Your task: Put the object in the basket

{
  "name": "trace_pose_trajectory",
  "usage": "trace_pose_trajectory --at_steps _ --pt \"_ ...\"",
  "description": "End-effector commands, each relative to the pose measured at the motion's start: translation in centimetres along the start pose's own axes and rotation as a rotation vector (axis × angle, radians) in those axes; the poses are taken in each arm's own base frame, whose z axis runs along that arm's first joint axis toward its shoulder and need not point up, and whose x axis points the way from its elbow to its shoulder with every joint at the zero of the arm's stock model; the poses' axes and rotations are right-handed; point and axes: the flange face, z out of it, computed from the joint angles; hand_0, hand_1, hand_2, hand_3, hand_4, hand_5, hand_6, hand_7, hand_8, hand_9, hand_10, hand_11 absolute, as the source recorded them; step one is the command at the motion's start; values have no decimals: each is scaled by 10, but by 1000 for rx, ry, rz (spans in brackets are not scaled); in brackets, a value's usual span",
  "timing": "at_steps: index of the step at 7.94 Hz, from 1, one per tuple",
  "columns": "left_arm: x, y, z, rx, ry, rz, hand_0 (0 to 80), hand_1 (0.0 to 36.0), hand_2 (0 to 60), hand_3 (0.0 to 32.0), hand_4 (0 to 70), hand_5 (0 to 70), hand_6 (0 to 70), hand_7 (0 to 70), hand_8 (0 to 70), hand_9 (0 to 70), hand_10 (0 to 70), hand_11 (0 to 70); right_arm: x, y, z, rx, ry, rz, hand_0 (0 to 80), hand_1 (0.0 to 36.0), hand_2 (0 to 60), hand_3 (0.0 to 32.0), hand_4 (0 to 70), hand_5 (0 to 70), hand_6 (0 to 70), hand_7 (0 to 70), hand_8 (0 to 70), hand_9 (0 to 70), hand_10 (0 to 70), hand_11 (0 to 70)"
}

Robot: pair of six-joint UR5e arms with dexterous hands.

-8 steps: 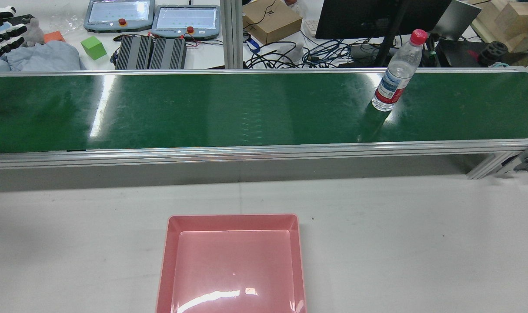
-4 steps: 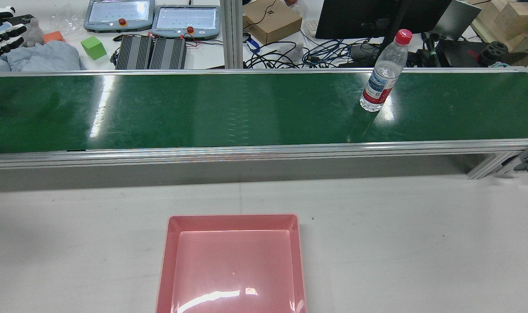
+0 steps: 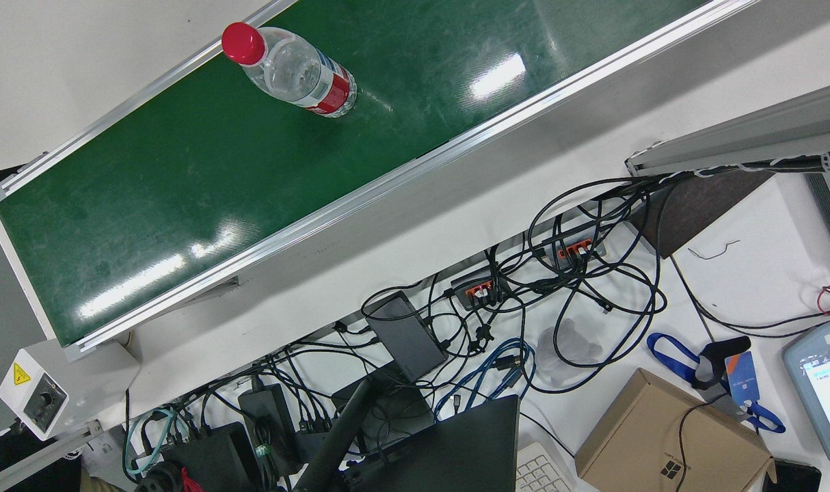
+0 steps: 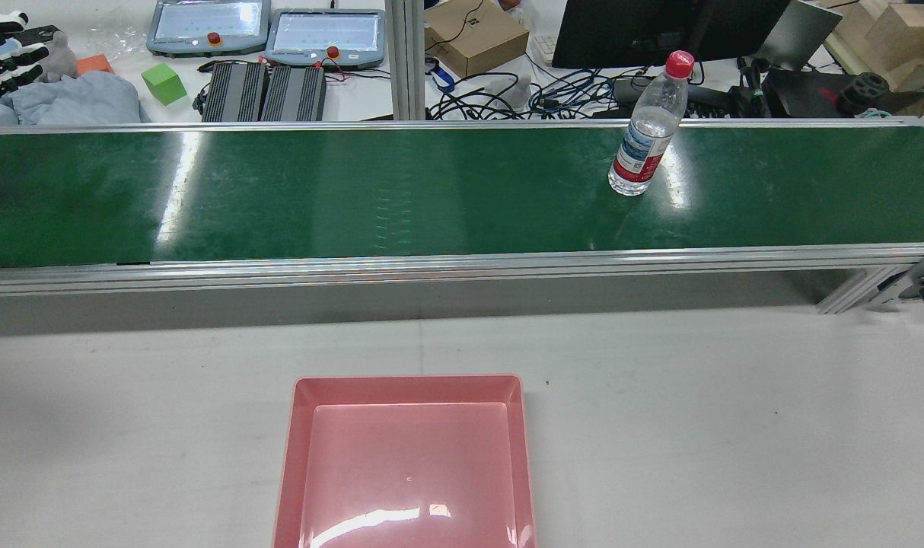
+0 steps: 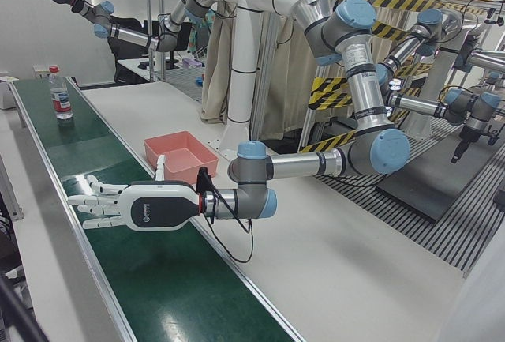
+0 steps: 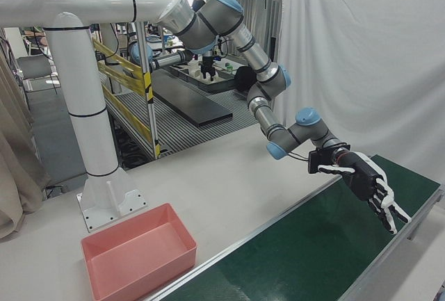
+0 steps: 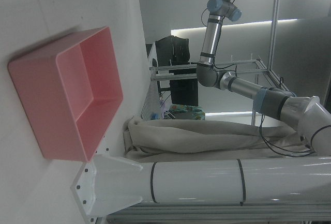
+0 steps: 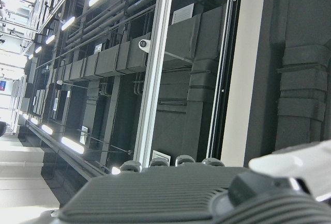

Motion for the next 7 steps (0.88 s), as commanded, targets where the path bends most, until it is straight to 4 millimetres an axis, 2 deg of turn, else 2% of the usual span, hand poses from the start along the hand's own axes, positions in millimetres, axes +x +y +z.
trace_pose_trajectory --at_steps 1,5,6,7 --pt "1 1 0 -1 1 -1 561 52 0 68 83 317 46 32 117 111 32 58 0 0 0 0 0 0 0 0 0 0 0 0 0 0 0 0 0 0" --pt "0 -1 0 0 1 -1 563 52 0 68 81 317 47 31 117 113 32 59 0 0 0 0 0 0 0 0 0 0 0 0 0 0 0 0 0 0" --pt "2 1 0 -2 4 0 562 50 0 78 48 311 33 23 97 99 26 51 0 -1 0 2 0 0 0 0 0 0 0 0 0 0 0 0 0 0" --pt "3 1 0 -2 6 1 563 50 0 78 48 311 32 23 97 98 24 48 0 0 0 0 0 0 0 0 0 0 0 0 0 0 0 0 0 0"
